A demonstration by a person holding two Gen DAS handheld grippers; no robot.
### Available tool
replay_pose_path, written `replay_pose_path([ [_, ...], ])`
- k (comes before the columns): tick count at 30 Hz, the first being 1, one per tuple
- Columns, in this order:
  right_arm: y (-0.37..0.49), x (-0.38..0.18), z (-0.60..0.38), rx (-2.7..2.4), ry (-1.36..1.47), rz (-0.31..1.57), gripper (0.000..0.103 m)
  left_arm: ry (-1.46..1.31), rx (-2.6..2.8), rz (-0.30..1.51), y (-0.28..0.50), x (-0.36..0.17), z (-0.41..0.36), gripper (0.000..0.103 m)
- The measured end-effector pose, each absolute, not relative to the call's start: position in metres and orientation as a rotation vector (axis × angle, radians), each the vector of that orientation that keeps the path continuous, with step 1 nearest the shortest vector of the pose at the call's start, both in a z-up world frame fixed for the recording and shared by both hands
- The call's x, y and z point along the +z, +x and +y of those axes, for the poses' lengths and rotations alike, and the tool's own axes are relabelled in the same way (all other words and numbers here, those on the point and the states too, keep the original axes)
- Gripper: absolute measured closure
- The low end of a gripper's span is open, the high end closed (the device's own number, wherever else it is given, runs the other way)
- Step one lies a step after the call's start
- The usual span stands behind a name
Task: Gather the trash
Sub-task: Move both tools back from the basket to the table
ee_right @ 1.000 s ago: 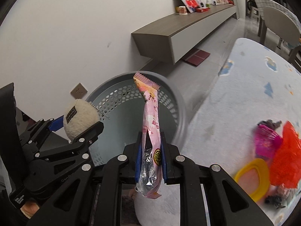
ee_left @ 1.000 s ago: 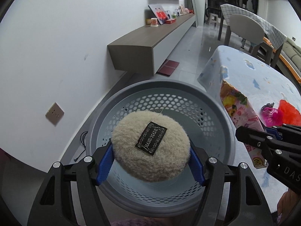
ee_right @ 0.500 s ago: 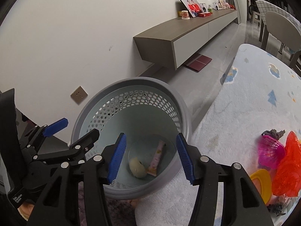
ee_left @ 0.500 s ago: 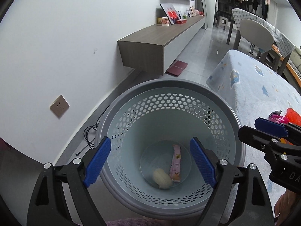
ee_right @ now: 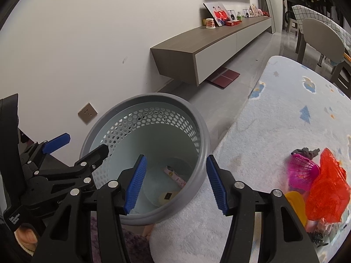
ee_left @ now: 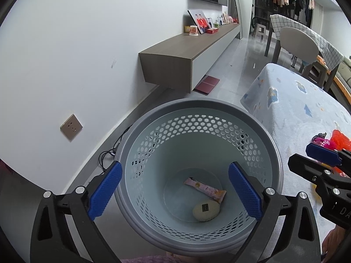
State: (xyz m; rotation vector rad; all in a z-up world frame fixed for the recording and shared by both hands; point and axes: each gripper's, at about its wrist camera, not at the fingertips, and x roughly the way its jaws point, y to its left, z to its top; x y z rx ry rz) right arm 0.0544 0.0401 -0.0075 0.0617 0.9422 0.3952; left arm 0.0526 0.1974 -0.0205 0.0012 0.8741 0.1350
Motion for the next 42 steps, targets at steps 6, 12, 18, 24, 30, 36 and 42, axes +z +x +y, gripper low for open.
replay_pose_path([
  [6,0.043,-0.002,0.023,0.35,0.079,0.924,0.044,0.0,0.122,0.865,0.051,-0.018,0.191,0.007],
  [12,0.025,0.001,-0.004,0.29,0.113,0.912,0.044,0.005,0.086,0.856,0.049,-0.015,0.177,0.007],
  [18,0.002,0.0,-0.038,0.211,0.15,0.914,0.044,0.03,0.04,0.834,0.044,-0.009,0.152,0.007],
  [24,-0.028,0.001,-0.083,0.093,0.179,0.898,0.044,0.047,-0.013,0.809,0.038,-0.003,0.126,0.007],
  [30,-0.056,-0.004,-0.131,-0.035,0.214,0.902,0.043,0.06,-0.074,0.799,0.032,-0.001,0.094,0.006],
  [36,-0.076,-0.012,-0.175,-0.138,0.231,0.906,0.043,0.096,-0.131,0.797,0.027,-0.004,0.057,0.006],
  [42,-0.084,-0.023,-0.203,-0.171,0.257,0.932,0.043,0.107,-0.159,0.788,0.024,-0.005,0.033,0.006],
])
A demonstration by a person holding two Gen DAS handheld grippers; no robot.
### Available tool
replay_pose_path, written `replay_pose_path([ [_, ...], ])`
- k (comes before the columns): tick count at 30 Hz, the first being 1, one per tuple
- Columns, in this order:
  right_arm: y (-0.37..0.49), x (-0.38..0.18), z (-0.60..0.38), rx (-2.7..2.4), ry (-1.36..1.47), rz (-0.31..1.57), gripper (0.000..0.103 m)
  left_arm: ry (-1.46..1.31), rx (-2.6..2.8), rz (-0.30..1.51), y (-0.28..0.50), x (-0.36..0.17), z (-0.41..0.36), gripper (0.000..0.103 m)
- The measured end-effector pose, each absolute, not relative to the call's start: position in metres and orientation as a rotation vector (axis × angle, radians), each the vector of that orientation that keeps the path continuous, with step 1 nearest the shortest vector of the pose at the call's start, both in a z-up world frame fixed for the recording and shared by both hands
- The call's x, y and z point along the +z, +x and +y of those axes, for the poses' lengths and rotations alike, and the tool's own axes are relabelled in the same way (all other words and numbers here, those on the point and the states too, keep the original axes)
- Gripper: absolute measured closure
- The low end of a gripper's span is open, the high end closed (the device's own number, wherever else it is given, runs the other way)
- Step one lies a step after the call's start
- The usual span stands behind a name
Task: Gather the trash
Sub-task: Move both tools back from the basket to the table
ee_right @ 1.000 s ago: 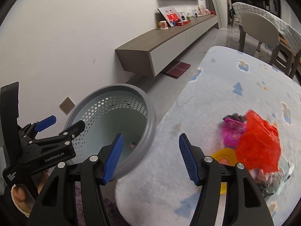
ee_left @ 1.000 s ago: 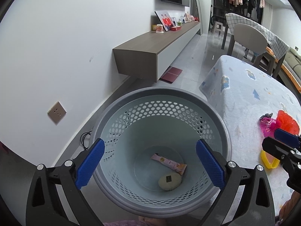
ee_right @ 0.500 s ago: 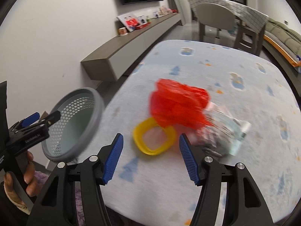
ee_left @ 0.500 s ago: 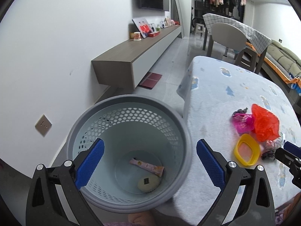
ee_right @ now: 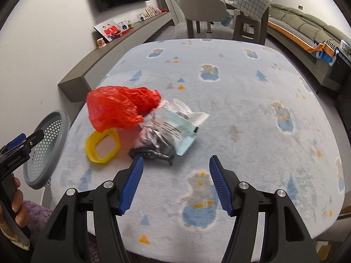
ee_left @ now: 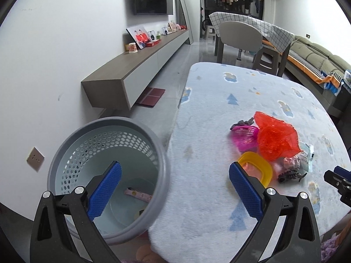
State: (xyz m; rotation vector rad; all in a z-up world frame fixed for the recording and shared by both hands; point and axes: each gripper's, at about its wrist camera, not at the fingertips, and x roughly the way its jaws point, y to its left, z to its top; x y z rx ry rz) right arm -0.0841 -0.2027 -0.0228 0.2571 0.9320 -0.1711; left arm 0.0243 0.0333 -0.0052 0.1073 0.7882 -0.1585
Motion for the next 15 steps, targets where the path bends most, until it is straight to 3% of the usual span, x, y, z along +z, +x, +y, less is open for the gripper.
replay_pose_path([
  [15,-0.047,-0.023,-0.227,-0.132,0.236,0.934,0.043,0.129,-0.205,0.813,0.032,-0.015,-0.005,0.006],
])
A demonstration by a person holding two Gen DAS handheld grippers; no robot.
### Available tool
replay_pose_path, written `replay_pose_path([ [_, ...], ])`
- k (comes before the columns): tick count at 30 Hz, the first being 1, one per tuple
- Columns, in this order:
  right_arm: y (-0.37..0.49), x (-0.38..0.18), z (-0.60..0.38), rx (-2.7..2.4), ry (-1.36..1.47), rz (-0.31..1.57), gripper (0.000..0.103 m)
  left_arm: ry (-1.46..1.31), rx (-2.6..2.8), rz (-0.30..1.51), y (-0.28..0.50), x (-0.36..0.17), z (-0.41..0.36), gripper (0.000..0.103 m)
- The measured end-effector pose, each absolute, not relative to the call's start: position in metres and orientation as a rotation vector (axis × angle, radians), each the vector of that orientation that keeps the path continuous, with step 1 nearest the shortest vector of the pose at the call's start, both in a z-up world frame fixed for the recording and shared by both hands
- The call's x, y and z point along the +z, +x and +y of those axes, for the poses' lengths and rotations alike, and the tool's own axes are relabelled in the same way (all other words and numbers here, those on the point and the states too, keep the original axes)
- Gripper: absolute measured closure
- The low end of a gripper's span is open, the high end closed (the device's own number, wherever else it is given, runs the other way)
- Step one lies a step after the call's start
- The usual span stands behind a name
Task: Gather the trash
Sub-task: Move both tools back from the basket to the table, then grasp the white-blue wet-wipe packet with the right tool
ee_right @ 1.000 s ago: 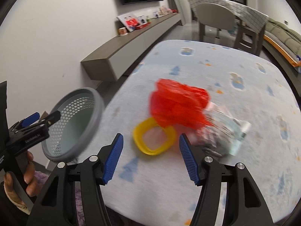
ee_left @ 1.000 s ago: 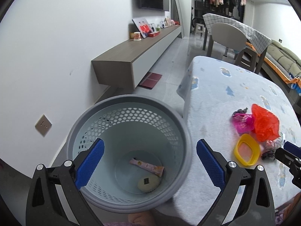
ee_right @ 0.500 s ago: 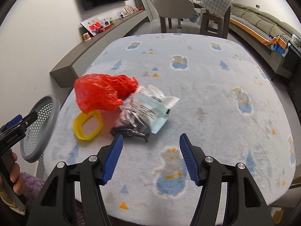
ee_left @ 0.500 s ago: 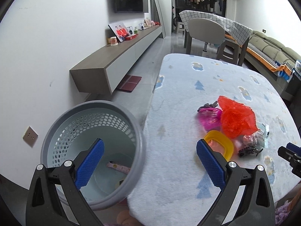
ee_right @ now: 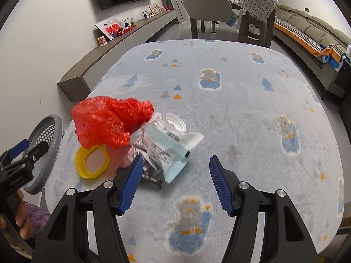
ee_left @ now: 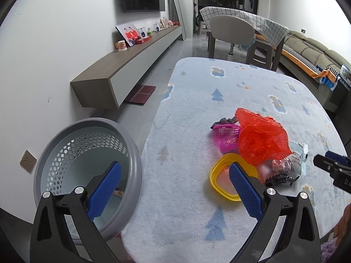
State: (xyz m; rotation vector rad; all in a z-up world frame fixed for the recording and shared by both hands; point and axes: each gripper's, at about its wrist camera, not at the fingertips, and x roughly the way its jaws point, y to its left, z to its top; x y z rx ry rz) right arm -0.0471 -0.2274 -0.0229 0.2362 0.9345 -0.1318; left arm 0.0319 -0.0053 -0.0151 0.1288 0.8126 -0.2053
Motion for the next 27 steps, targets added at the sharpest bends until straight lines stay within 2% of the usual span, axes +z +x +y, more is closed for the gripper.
replay_pose_path([
  [27,-0.026,-0.033,-0.242,-0.066,0.248,0.929,0.043,0.198,-0.208,0.823,0.036,-0.029,-0.024,0.006],
])
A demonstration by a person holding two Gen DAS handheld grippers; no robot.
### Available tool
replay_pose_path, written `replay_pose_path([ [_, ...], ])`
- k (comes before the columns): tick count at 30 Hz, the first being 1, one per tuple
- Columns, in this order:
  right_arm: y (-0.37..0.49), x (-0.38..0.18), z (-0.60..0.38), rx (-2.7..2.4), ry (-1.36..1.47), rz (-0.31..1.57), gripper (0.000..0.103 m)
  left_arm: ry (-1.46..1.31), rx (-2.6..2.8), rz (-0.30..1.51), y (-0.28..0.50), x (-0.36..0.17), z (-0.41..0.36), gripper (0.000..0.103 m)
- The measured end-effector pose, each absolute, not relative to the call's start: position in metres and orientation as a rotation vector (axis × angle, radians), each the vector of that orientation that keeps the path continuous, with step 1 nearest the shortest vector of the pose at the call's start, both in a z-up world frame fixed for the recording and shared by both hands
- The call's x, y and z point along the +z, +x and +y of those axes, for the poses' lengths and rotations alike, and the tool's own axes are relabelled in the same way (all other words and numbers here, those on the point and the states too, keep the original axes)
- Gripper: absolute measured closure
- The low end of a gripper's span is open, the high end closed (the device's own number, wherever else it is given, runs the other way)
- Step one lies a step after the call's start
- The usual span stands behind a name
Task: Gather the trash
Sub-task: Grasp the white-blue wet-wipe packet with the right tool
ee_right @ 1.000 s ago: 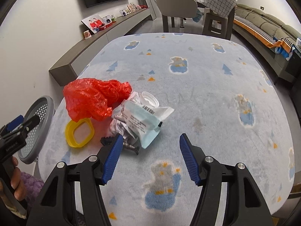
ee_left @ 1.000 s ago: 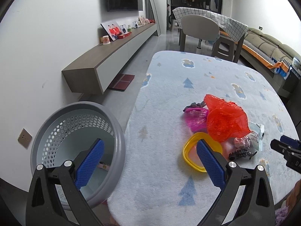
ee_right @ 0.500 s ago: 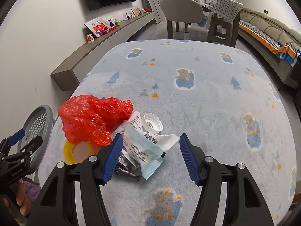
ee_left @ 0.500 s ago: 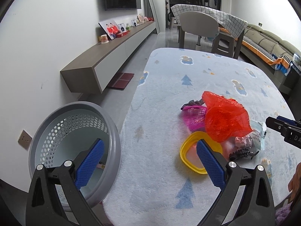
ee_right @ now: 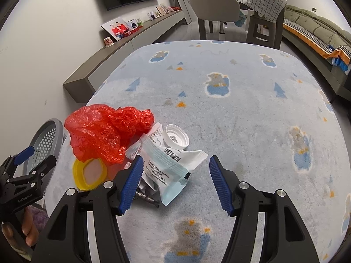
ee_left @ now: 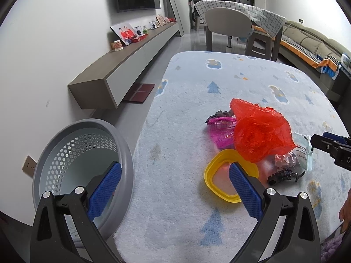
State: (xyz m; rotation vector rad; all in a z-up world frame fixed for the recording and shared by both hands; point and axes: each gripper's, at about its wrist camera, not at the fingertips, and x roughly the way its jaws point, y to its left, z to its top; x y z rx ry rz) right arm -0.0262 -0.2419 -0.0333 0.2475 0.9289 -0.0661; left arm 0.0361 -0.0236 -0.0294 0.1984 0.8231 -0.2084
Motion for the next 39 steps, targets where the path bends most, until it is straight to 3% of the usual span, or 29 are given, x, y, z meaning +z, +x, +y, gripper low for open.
replay_pose_path([
  [39,0.031,-0.068,-0.201,-0.014,0.015,1.063,0.043,0.183,-0.233,0.836,0.037,-0.029,-0.017,0.006],
])
